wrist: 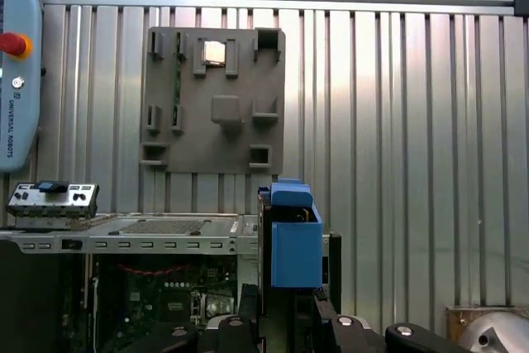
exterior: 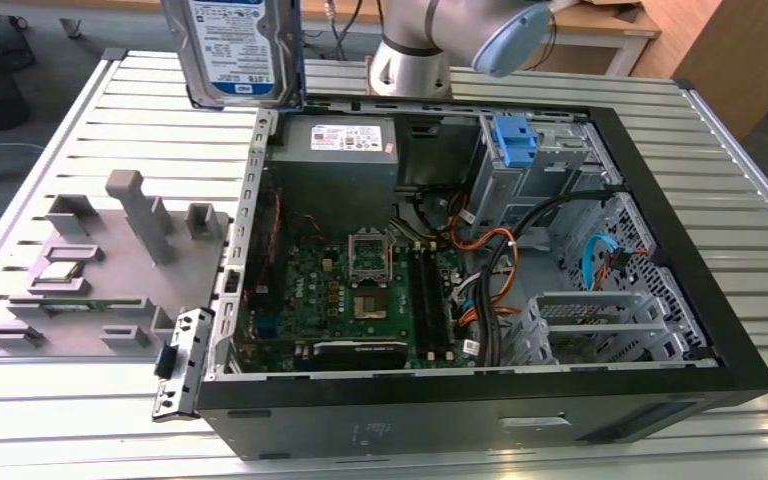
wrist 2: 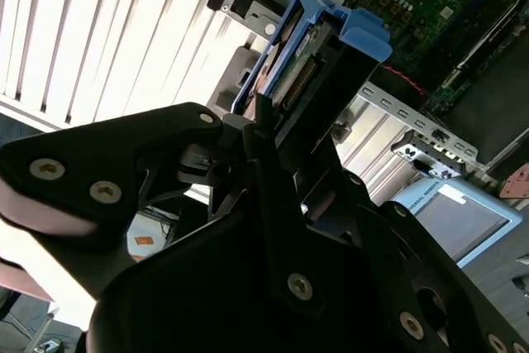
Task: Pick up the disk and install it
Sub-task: 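Pick up the disk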
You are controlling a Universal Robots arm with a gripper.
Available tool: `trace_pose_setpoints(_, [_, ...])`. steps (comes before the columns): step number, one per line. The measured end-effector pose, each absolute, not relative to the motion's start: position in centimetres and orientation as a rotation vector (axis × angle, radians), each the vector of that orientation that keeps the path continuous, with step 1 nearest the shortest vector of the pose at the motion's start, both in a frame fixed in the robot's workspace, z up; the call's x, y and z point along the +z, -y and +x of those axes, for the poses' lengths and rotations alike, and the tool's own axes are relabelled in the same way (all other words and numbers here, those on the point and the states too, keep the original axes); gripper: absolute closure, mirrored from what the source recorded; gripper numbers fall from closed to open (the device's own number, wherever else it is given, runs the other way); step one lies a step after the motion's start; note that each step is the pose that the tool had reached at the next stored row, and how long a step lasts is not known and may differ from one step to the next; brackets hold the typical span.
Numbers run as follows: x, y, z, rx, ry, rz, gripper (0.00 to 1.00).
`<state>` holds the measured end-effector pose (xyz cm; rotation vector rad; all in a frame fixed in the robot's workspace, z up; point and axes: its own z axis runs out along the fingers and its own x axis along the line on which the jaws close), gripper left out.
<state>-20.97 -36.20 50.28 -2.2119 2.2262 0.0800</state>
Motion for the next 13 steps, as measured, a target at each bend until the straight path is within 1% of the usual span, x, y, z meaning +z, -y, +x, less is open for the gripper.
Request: trace_pose_setpoints(13, [50.3, 36.2, -15.8, 0.081, -2.227, -2.212, 0.65])
